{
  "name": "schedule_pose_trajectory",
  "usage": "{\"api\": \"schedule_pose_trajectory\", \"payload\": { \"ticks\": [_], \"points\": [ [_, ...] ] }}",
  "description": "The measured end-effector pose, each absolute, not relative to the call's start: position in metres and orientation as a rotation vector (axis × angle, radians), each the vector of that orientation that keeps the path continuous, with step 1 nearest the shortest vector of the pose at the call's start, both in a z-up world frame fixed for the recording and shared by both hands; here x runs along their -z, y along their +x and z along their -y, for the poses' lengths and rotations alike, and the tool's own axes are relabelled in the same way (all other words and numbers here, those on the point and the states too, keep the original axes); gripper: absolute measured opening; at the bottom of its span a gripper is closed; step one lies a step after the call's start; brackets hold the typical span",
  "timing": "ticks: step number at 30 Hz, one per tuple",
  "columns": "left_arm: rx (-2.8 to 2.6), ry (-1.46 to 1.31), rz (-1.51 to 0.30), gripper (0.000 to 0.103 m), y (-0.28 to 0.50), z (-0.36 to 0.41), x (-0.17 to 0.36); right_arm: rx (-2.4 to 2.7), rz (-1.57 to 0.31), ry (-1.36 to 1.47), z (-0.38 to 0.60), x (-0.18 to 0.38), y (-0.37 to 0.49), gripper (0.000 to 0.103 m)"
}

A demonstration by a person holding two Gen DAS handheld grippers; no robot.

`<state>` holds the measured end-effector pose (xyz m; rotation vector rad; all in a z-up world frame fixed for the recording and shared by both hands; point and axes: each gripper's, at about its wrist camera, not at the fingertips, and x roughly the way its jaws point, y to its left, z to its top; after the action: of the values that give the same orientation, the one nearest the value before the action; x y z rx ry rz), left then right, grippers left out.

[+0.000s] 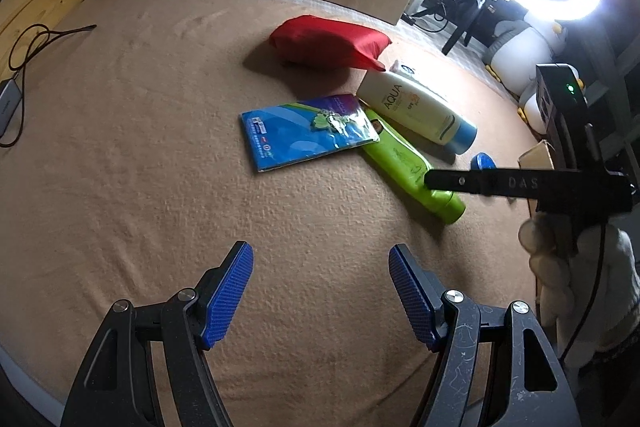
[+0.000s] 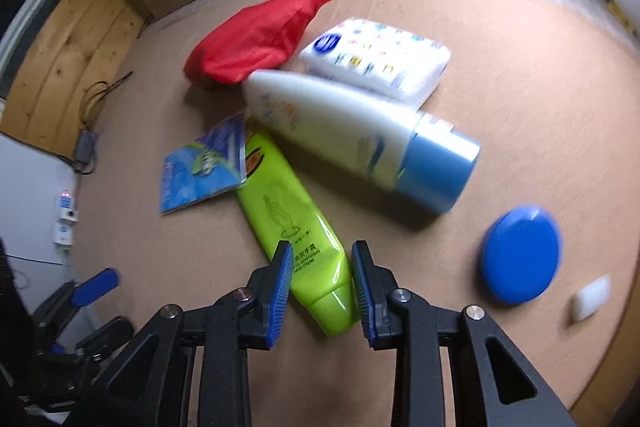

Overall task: Organize objects
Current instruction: 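Move the right tool back to the green tube and close on it, then lift the green tube with the right tool and drop it into the box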

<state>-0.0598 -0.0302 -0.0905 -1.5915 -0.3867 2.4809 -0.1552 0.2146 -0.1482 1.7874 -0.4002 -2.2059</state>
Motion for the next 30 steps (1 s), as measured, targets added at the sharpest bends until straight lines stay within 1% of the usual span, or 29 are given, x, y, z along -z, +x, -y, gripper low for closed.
{"api": "schedule_pose_trajectory", "payload": {
  "ticks": [6, 13, 16, 20, 21, 22, 23, 25, 30],
  "points": [
    [-2.459, -1.593, 0.367, 0.074, -0.062, 0.022, 0.094, 2.152, 0.547, 1.779, -0.211, 0.152, -0.132, 0.019],
    [-2.401, -1.61, 0.347, 0.073, -0.058, 0.01, 0.103, 2.097, 0.707, 1.763, -0.198, 0.159, -0.103, 0.016],
    [-2.355, -1.613, 0.339, 0.073, -0.055, 0.0, 0.108, 2.083, 0.695, 1.759, -0.191, 0.158, -0.093, 0.016],
    [-2.289, -1.627, 0.352, 0.073, -0.055, -0.012, 0.117, 2.156, 0.59, 1.746, -0.195, 0.15, -0.088, 0.018],
    [-2.269, -1.628, 0.367, 0.073, -0.057, -0.016, 0.119, 2.161, 0.585, 1.746, -0.196, 0.149, -0.09, 0.019],
    [-2.258, -1.628, 0.375, 0.073, -0.058, -0.018, 0.12, 2.169, 0.58, 1.745, -0.197, 0.148, -0.092, 0.023],
    [-2.252, -1.628, 0.376, 0.073, -0.059, -0.021, 0.121, 2.174, 0.57, 1.742, -0.198, 0.147, -0.094, 0.03],
    [-2.241, -1.628, 0.371, 0.073, -0.061, -0.026, 0.122, 2.174, 0.536, 1.736, -0.196, 0.146, -0.099, 0.039],
    [-2.207, -1.642, 0.388, 0.071, -0.067, -0.036, 0.126, 2.138, 0.496, 1.762, -0.189, 0.15, -0.106, 0.04]
  ]
}}
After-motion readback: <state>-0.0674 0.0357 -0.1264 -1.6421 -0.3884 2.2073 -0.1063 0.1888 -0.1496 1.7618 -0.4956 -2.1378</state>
